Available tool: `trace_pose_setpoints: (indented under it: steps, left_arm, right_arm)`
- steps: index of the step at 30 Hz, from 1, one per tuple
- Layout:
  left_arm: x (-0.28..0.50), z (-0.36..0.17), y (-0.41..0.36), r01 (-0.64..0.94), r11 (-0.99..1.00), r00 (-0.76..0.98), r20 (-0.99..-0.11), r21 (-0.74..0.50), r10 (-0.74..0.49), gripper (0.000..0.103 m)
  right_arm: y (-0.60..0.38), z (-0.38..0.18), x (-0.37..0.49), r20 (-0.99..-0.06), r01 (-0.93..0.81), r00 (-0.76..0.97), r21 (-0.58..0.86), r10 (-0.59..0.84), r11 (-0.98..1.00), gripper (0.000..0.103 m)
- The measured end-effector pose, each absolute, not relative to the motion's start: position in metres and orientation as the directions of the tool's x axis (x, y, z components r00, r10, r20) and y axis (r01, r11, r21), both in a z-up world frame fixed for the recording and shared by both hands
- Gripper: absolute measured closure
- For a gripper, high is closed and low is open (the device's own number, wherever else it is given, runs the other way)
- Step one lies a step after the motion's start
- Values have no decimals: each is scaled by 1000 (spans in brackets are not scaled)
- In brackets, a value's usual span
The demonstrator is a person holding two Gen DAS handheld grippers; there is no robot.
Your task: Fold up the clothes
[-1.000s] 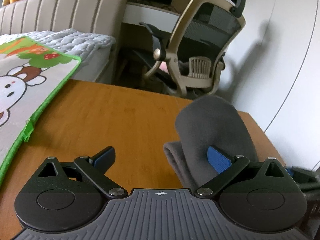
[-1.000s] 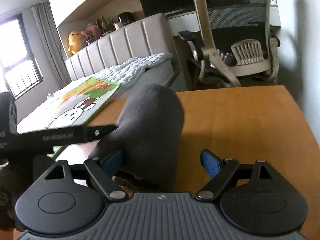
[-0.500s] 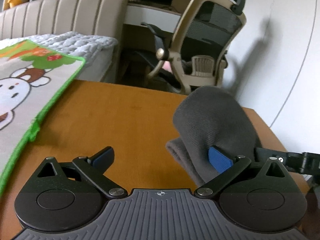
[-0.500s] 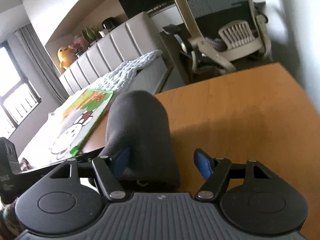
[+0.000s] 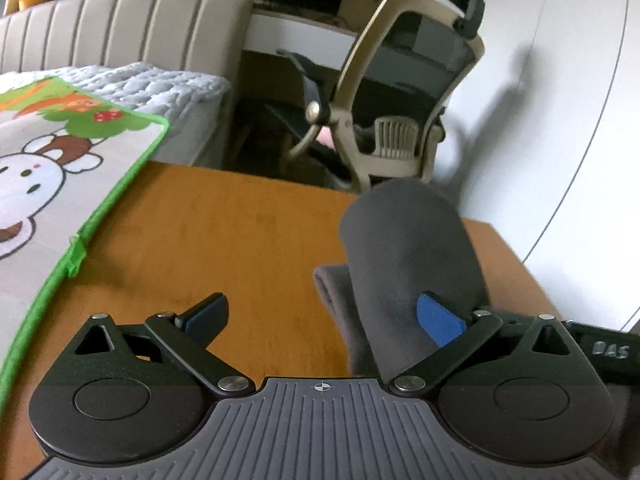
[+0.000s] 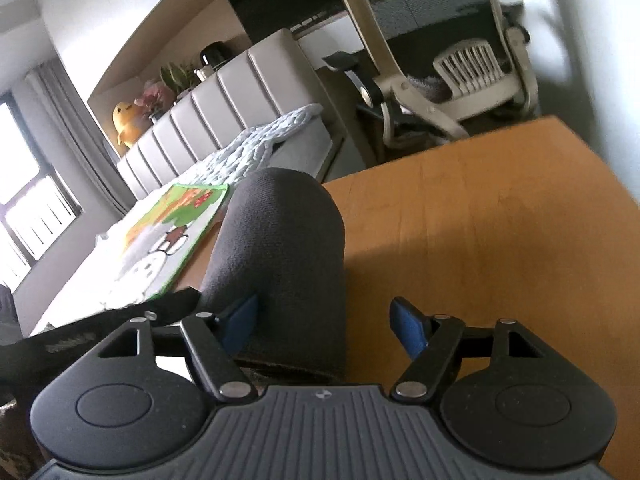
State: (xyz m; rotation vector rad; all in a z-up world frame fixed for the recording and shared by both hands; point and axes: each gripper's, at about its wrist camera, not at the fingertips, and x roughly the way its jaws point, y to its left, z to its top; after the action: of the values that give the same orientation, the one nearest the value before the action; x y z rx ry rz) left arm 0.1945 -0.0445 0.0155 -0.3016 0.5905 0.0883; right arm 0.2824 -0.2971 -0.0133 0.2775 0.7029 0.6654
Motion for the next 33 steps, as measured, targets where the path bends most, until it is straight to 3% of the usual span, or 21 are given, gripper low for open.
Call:
trace_pose_setpoints:
  steps: [8,11,15,19,26,30,33]
  left_arm:
    - [196,8,-41,-185,956,820,-572,-228,22,0]
    - [196,7,-40,-190,955,821,-571,-226,28,0]
    - [196,6,-37,-199,953,820,-572,-227,35,0]
    - [196,3,-36,-189,951,820,-571,-244,16,0]
    - [195,3,-37,-191,950,821,-571,-246,17,0]
    - [194,2,-39,-194,952,821,-571,-235,27,0]
    - [194,1,-37,-196,950,820,-571,-243,23,0]
  right_arm:
    - [-286,30,306,-446,-522,637,350,629,778,30]
    - [-259,26,334,-509,-530,580,357,636,769,30]
    - [-236,1,345,-552,-507,613,274,565,817,13]
    - [-253,-6,343,-543,-459,589,385,599,801,13]
    - [-266,13,298,-492,-530,638,277,593,801,13]
    - [-259,1,295,-521,-501,667,216,533,838,1]
    - [-261,-1,300,-526,-488,661,242,536,839,1]
